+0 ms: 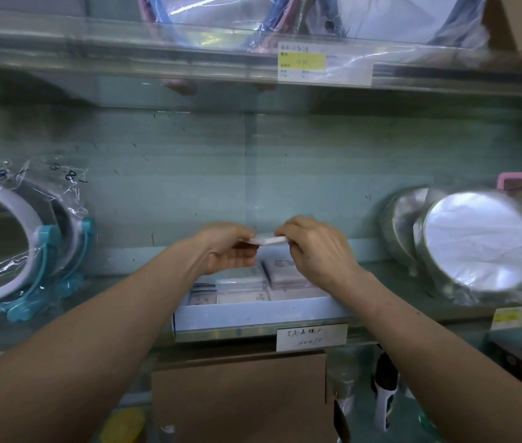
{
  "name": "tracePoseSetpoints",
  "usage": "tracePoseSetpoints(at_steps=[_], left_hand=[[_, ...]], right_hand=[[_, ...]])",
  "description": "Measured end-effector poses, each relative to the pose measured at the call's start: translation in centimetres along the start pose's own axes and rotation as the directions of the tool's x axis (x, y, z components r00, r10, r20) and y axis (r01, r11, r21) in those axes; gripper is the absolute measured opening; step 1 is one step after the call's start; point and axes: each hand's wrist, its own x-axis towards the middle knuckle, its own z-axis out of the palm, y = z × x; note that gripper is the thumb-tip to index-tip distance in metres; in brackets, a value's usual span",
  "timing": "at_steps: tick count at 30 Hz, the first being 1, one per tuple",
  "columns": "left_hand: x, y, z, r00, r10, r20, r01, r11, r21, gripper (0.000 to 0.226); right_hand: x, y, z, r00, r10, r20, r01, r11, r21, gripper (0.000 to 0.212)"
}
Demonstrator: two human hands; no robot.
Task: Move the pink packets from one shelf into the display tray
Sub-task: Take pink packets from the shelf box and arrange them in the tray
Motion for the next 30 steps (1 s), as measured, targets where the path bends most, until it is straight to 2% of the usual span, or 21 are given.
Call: tracePoseSetpoints(at_steps=[2, 3, 5, 7, 9, 11, 13, 15, 16, 19, 21, 23, 25, 27, 30], left_hand=[[0.0, 0.1, 0.5, 0.986, 0.128, -0.106, -0.098, 0.963, 0.25, 0.005], [0.1, 0.0, 0.7, 0.969, 0.209, -0.129, -0.144, 0.909, 0.391, 0.009], [0.5, -0.2, 1.2, 0.947, 0.315, -0.059, -0.223, 0.78, 0.585, 0.023], [0.5, -0.4, 2.0, 0.952, 0.301, 0.058, -0.253, 0.663, 0.705, 0.031], [0.5, -0.6, 2.6, 0.966, 0.239, 0.103, -0.226, 0.573, 0.788, 0.035], [0.7, -0.8, 3.0, 0.972, 0.211, 0.102, -0.2, 0.517, 0.832, 0.034], [0.7, -1.0, 3.3, 0.974, 0.191, 0.119, -0.206, 0.543, 0.814, 0.03], [0.6, -1.3, 3.5, 0.977, 0.161, 0.143, -0.21, 0.553, 0.806, 0.038], [0.7, -1.4, 3.5, 0.976, 0.166, 0.142, -0.208, 0.509, 0.835, 0.039], [1.4, -2.0, 3.4, 0.954, 0.279, 0.107, -0.195, 0.309, 0.931, 0.023], [1.7, -2.1, 3.3, 0.952, 0.282, 0.118, -0.208, 0.316, 0.926, 0.019], [1.6, -2.2, 3.4, 0.963, 0.23, 0.141, -0.215, 0.342, 0.915, 0.025], [1.7, -2.3, 3.6, 0.961, 0.242, 0.137, -0.197, 0.243, 0.95, 0.033], [1.9, -2.4, 3.7, 0.938, 0.322, 0.128, -0.181, 0.14, 0.974, 0.028], [2.0, -2.6, 3.9, 0.931, 0.341, 0.129, -0.177, 0.112, 0.978, 0.028]], right_hand=[[-0.2, 0.3, 0.0, 0.993, 0.058, 0.098, -0.046, 0.991, -0.123, 0.036], [-0.3, 0.5, 0.0, 0.978, 0.113, 0.174, -0.08, 0.979, -0.188, 0.037], [-0.3, 0.7, 0.0, 0.951, 0.166, 0.262, -0.106, 0.968, -0.226, 0.039], [-0.4, 0.6, 0.2, 0.93, 0.167, 0.328, -0.093, 0.969, -0.229, 0.04], [-0.6, 0.5, 0.5, 0.881, 0.202, 0.427, -0.093, 0.961, -0.261, 0.035], [-0.8, 0.4, 0.5, 0.829, 0.244, 0.503, -0.1, 0.95, -0.296, 0.031], [-0.8, 0.5, 0.6, 0.804, 0.257, 0.536, -0.121, 0.953, -0.276, 0.03], [-0.8, 0.5, 0.6, 0.792, 0.264, 0.551, -0.147, 0.958, -0.247, 0.029], [-0.9, 0.4, 0.5, 0.79, 0.268, 0.552, -0.155, 0.958, -0.243, 0.03], [-1.0, 0.4, 0.3, 0.8, 0.273, 0.535, -0.173, 0.958, -0.229, 0.039], [-1.0, 0.4, 0.4, 0.812, 0.272, 0.517, -0.185, 0.959, -0.213, 0.039], [-1.0, 0.5, 0.7, 0.819, 0.279, 0.502, -0.189, 0.956, -0.223, 0.033], [-0.9, 0.6, 0.8, 0.826, 0.286, 0.485, -0.19, 0.952, -0.238, 0.034], [-0.9, 0.6, 0.7, 0.832, 0.284, 0.477, -0.193, 0.954, -0.231, 0.037], [-1.0, 0.7, 0.6, 0.818, 0.263, 0.511, -0.175, 0.961, -0.215, 0.041]])
